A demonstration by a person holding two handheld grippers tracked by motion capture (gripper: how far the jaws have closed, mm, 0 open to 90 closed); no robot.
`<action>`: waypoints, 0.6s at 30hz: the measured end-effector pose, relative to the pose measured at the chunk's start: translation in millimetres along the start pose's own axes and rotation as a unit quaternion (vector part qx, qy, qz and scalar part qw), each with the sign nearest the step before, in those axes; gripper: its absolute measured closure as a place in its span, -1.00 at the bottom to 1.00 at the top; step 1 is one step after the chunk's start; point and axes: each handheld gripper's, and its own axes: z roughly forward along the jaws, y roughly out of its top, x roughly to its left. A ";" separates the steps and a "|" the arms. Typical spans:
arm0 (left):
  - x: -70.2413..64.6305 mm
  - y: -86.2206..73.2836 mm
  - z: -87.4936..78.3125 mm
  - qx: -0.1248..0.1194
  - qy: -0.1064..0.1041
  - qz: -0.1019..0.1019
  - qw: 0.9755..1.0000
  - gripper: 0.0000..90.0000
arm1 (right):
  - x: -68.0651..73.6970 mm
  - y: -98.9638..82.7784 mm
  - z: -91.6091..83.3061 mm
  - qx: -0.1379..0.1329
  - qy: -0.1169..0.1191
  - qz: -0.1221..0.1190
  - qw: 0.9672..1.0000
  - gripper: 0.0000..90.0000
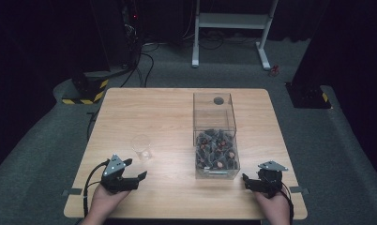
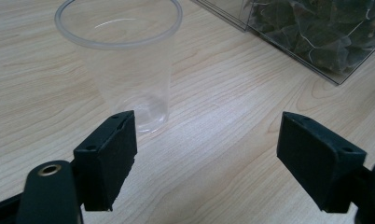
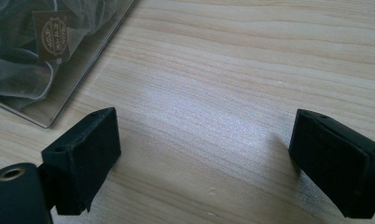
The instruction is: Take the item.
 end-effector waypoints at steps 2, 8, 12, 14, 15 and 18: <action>-1.4 1.7 0.6 -0.002 -0.003 0.000 1.000 -0.54 | -0.3 -0.7 0.3 -0.004 -0.001 -0.003 1.000 -0.81; -6.4 7.8 2.2 -0.005 -0.009 0.003 1.000 -0.54 | 0.0 -0.3 0.6 -0.004 0.000 -0.001 1.000 -0.81; -8.8 10.8 4.2 -0.008 -0.015 0.003 1.000 -0.54 | 0.0 -0.4 0.6 -0.004 0.000 -0.001 1.000 -0.81; -9.6 12.7 5.7 -0.009 -0.016 0.006 1.000 -0.54 | 0.1 -0.3 0.6 -0.004 0.000 -0.001 1.000 -0.81; -10.9 14.3 7.0 -0.009 -0.020 0.007 1.000 -0.54 | 0.2 -0.3 0.7 -0.004 -0.001 0.000 1.000 -0.81; -13.5 16.7 8.7 -0.010 -0.022 0.006 1.000 -0.54 | 0.7 -0.2 0.8 -0.004 -0.002 0.002 1.000 -0.81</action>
